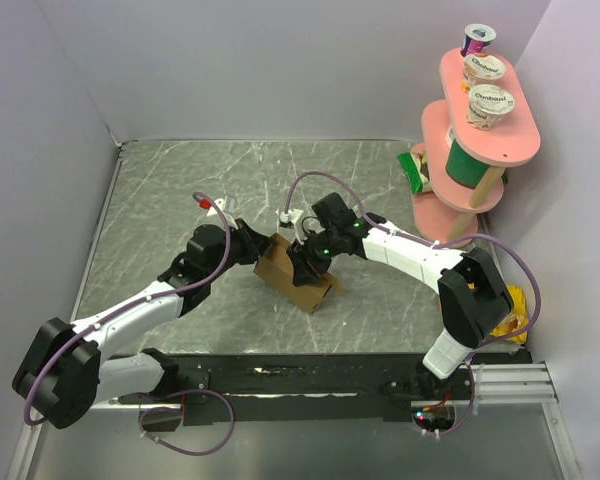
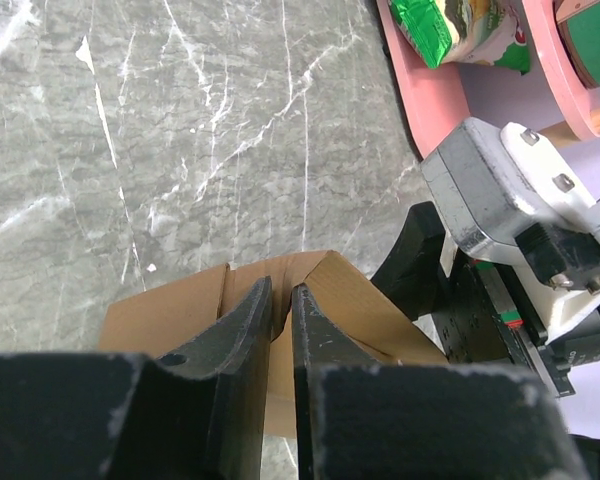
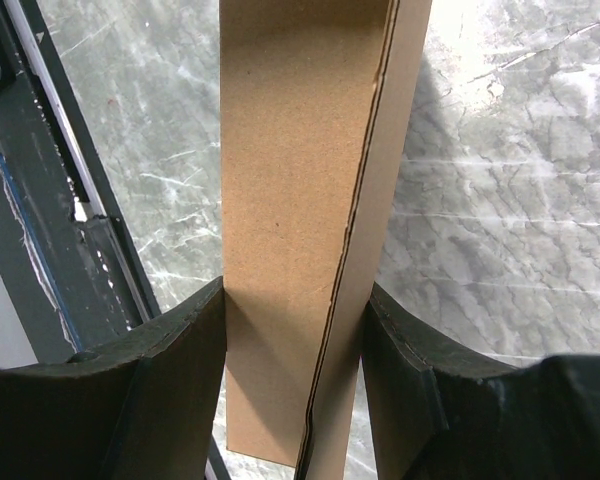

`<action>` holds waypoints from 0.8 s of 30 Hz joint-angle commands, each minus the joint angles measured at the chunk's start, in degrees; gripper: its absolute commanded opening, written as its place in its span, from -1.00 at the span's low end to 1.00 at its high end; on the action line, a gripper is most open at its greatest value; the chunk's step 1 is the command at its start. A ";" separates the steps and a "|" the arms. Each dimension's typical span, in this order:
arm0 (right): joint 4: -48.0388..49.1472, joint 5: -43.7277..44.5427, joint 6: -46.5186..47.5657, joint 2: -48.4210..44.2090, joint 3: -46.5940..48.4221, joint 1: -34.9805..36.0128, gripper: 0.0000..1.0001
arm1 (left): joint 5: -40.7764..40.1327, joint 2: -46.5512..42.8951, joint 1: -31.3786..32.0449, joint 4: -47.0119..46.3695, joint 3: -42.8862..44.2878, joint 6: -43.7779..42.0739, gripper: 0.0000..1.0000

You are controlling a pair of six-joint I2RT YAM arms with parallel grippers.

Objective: Fold the paper box

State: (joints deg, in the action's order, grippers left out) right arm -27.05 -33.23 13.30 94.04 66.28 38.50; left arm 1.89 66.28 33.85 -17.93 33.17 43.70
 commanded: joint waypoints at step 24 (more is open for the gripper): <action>6.12 6.68 2.52 1.41 -2.21 0.87 -0.05 | 1.17 -4.49 0.96 0.89 -0.47 -7.23 -0.70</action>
State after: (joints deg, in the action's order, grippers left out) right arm -25.71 -32.14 12.80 94.39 66.04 38.87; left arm 0.21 65.49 34.30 -14.90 34.13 39.51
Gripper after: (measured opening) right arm 0.571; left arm 0.161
